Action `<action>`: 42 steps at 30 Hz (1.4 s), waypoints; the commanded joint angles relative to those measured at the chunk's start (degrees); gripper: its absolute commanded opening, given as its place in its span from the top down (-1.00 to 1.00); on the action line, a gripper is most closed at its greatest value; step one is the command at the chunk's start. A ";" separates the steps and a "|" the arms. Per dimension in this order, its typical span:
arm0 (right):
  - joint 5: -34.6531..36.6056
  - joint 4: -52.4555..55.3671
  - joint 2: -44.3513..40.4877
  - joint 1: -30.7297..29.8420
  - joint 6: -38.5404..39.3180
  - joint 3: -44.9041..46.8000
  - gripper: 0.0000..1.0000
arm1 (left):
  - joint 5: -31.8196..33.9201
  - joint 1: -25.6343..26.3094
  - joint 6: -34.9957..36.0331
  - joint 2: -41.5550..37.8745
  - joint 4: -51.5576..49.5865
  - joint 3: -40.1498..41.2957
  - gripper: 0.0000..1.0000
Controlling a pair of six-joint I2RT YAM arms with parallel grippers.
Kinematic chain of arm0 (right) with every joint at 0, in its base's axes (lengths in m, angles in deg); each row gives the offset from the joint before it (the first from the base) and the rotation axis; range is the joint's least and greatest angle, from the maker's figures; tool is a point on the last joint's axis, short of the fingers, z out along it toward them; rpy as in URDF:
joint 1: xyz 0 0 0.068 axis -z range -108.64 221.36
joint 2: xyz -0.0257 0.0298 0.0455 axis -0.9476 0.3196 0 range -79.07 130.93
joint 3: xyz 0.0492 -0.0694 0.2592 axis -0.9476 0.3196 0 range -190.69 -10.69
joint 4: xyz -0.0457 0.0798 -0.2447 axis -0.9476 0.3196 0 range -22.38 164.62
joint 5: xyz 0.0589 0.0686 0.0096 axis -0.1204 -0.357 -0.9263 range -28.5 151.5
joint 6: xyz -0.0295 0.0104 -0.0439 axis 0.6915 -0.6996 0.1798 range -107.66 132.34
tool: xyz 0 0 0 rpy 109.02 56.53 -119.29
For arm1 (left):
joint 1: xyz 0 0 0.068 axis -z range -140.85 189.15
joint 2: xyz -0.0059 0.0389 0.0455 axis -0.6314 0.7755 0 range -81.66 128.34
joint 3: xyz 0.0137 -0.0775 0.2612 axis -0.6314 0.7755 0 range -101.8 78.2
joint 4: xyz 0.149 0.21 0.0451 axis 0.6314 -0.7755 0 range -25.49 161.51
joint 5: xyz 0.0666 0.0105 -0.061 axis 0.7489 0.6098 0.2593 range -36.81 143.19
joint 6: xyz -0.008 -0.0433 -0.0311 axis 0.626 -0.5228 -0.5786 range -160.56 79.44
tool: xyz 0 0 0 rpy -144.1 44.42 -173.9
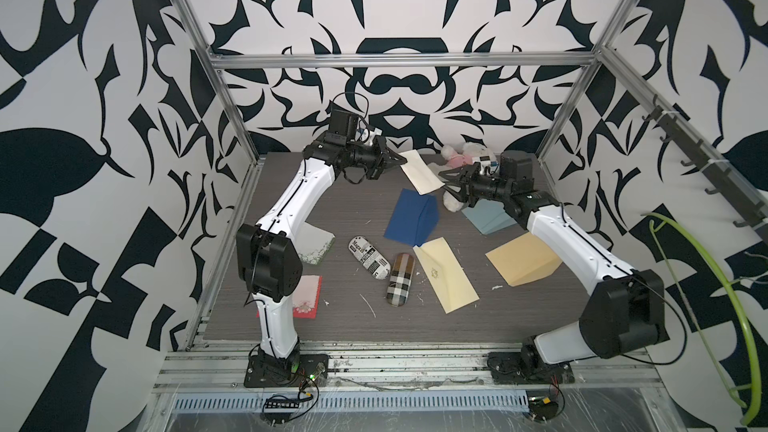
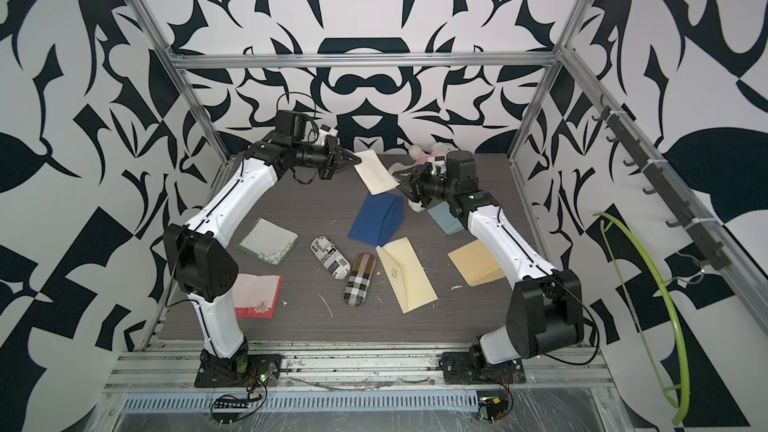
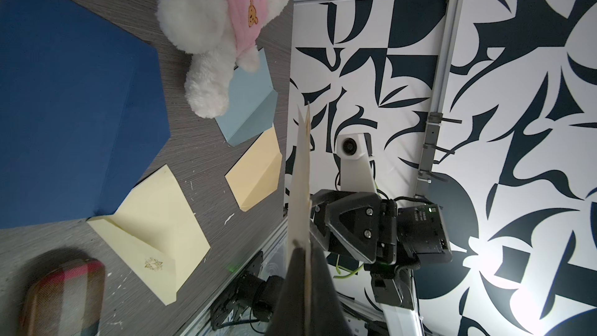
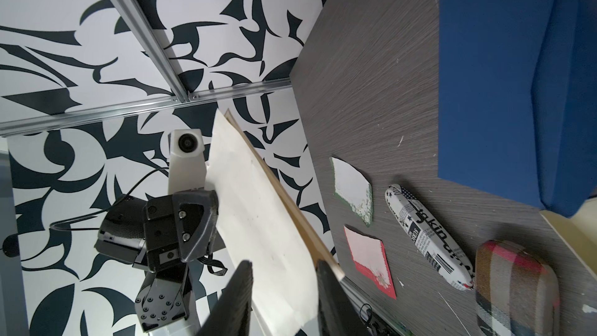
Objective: Take the letter paper out of the envelope
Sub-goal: Unfold the letter paper.
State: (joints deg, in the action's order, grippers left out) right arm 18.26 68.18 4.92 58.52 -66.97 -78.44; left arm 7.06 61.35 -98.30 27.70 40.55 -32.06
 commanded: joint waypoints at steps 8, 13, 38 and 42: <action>0.09 -7.42 -2.33 -0.51 -4.75 1.80 0.37 | -1.02 0.29 -2.11 0.71 4.24 2.71 1.00; 0.58 -9.33 -1.94 -1.67 -6.10 1.06 0.38 | -0.95 0.43 -4.02 0.59 7.09 4.23 1.00; 2.86 -14.88 0.56 -5.62 -8.94 -0.51 0.51 | -0.10 1.25 -12.49 -0.96 18.09 9.62 1.00; 2.95 -14.88 1.28 -5.62 -8.66 -1.07 0.54 | -0.10 1.53 -12.93 -1.13 18.44 9.77 1.00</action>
State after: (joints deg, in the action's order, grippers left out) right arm 20.64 56.86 6.25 53.10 -75.58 -76.65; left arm 7.00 62.49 -110.74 27.70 57.40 -22.60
